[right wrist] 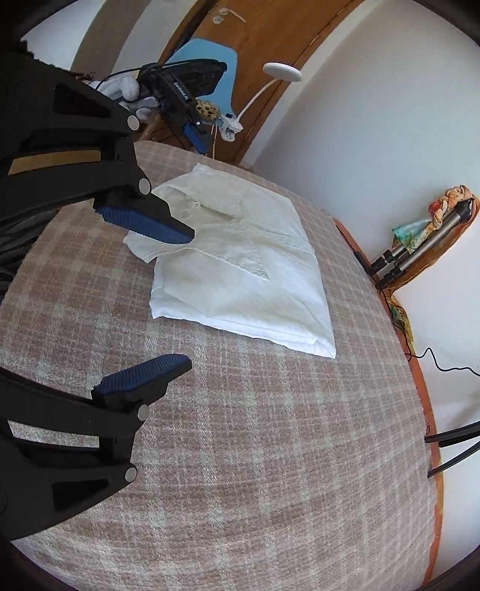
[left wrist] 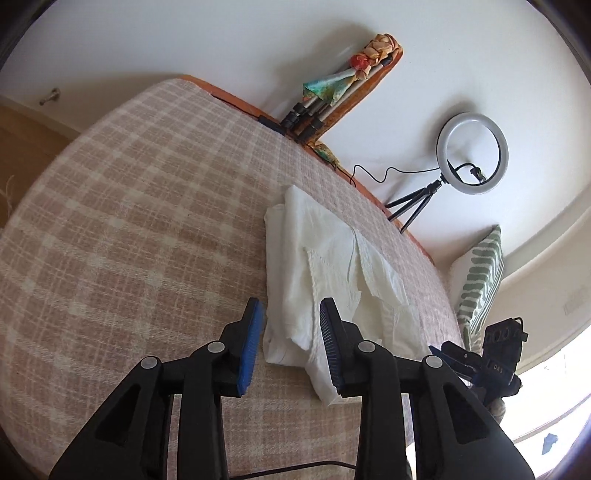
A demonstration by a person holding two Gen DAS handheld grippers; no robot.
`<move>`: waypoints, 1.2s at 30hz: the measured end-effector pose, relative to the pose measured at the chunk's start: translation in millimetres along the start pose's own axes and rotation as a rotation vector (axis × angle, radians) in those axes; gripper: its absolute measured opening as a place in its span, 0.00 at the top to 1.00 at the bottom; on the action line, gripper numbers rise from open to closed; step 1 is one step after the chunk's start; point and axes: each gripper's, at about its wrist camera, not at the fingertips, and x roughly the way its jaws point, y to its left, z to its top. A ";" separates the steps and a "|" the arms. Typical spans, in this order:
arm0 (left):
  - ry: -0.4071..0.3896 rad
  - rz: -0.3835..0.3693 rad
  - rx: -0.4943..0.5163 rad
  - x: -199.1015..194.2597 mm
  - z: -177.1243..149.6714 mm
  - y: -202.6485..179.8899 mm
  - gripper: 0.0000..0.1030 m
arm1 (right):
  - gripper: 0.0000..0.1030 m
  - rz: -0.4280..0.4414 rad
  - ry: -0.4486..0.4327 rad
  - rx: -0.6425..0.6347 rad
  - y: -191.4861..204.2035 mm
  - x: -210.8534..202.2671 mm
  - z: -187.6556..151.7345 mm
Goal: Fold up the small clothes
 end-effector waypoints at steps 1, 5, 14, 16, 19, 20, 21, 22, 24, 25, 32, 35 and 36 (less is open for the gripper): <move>0.014 -0.012 -0.018 5.7 0.0 0.6 0.71 | 0.37 0.011 0.011 0.032 -4.0 5.3 0.9; 0.072 -0.030 -0.010 24.7 -5.0 -4.6 0.75 | 0.53 0.033 0.063 0.095 -15.8 27.3 -0.2; 0.068 -0.075 -0.018 15.8 -19.4 -8.6 0.98 | 0.95 0.066 0.081 0.047 -4.0 24.6 2.3; 0.073 -0.036 0.018 12.9 -29.9 -9.5 0.99 | 0.96 0.087 0.069 0.029 -2.0 13.3 5.6; 0.101 0.026 0.036 21.0 -41.5 1.5 0.99 | 0.96 0.051 0.084 0.015 -5.4 16.8 6.0; 0.104 0.022 0.014 22.5 -42.4 7.8 0.99 | 0.96 0.040 0.101 0.015 -7.2 22.4 5.5; 0.100 0.017 -0.009 22.3 -41.7 13.9 0.99 | 0.96 0.030 0.111 0.013 -9.3 25.2 3.8; 0.094 0.012 -0.026 20.7 -39.8 17.7 0.99 | 0.96 0.022 0.117 0.004 -8.9 27.4 2.7; 0.073 0.000 -0.032 14.2 -31.0 20.3 0.99 | 0.95 -0.004 0.124 -0.017 -6.0 25.9 1.9; 0.062 0.005 -0.017 10.8 -24.4 19.0 0.98 | 0.94 -0.041 0.125 -0.022 -4.2 23.2 2.6; 0.042 -0.028 0.046 16.5 43.7 9.1 0.79 | 0.86 -0.236 -0.019 -0.290 75.2 8.9 6.3; 0.071 -0.068 0.000 36.7 64.8 14.4 0.76 | 0.86 -0.133 0.037 -0.361 114.9 35.9 8.2; 0.083 -0.083 -0.018 43.6 70.0 16.9 0.76 | 0.86 -0.105 0.060 -0.382 127.3 48.7 8.5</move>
